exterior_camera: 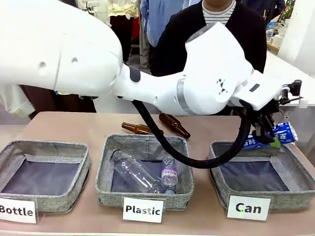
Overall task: Sort the can waste into the basket.
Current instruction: Pick up the can waste from the table and place it in the right Fabric basket.
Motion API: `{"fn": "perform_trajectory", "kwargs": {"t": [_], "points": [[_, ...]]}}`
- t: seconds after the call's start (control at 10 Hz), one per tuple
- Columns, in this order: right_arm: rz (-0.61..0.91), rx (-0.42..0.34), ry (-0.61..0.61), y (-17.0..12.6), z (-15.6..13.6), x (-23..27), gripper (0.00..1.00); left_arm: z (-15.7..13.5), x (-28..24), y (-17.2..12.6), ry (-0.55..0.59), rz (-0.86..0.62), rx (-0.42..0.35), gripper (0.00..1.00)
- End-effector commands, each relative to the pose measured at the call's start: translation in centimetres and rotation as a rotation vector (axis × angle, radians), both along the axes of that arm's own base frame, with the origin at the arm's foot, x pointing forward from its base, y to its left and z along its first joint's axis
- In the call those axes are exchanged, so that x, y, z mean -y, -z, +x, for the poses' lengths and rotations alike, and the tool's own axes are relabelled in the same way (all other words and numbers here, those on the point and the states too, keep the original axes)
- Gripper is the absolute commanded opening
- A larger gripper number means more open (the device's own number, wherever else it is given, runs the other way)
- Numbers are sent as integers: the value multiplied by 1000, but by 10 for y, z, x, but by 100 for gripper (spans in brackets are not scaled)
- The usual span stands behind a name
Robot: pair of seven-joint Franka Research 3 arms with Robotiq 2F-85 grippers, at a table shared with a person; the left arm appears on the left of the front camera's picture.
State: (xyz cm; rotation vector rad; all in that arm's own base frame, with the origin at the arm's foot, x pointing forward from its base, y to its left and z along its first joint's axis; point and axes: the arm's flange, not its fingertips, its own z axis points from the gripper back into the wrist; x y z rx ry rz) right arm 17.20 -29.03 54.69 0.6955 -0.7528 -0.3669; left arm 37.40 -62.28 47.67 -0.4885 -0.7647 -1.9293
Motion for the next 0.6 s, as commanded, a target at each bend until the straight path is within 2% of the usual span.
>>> {"fn": "perform_trajectory", "kwargs": {"t": [0.0,0.1,0.2,0.5], "points": [[13,7,21,-1,2,-1,100,-10,-2,-9,-23,1,9,40],[13,7,21,-1,2,-1,100,-12,-5,-10,-19,-9,17,40],[13,7,21,-1,2,-1,100,-14,-9,-11,-13,-21,27,98],[13,7,21,-1,2,-1,100,-16,-11,-13,-11,-35,31,100]]}}
